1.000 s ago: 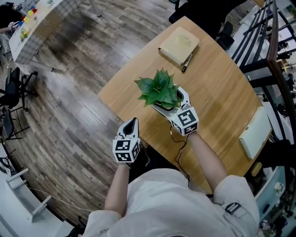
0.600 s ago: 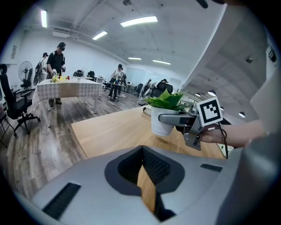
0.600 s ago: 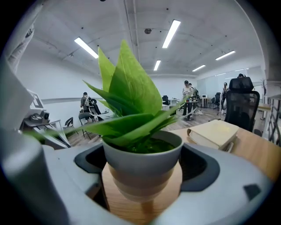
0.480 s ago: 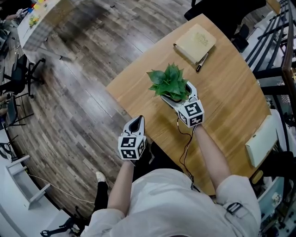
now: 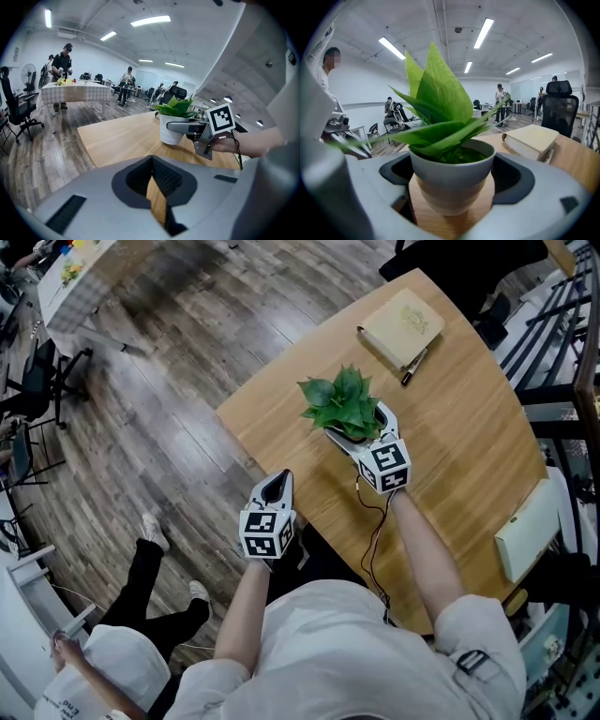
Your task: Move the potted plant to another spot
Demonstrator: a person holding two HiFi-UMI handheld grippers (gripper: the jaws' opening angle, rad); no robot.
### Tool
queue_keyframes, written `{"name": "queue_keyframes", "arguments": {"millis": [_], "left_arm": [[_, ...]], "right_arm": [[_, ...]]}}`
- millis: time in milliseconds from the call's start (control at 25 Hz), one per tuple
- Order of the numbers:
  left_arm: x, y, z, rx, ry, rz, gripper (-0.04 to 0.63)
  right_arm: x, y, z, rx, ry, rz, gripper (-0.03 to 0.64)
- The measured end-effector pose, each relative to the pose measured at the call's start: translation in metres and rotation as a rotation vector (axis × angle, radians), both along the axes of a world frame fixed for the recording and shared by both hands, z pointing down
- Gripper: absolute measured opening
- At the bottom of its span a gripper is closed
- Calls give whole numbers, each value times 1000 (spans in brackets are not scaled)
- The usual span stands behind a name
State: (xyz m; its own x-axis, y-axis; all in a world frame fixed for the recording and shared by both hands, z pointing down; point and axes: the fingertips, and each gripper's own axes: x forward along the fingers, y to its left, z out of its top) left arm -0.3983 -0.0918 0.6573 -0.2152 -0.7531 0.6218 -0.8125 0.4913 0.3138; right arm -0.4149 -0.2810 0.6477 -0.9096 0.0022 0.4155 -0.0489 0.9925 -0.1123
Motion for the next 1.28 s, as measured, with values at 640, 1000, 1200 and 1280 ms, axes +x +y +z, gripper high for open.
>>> {"name": "queue_keyframes", "arguments": {"millis": [640, 1000, 1200, 1280], "left_arm": [[4, 3, 2, -8, 14, 26, 12], [13, 2, 1, 0, 23, 58, 11], [13, 3, 0, 1, 26, 71, 11], [13, 4, -1, 0, 29, 79, 12]], "right_arm": [[7, 3, 9, -19, 24, 19, 511], [19, 10, 15, -35, 40, 35, 515], [29, 16, 20, -58, 63, 49, 525], [34, 18, 21, -71, 71, 65, 526]]}}
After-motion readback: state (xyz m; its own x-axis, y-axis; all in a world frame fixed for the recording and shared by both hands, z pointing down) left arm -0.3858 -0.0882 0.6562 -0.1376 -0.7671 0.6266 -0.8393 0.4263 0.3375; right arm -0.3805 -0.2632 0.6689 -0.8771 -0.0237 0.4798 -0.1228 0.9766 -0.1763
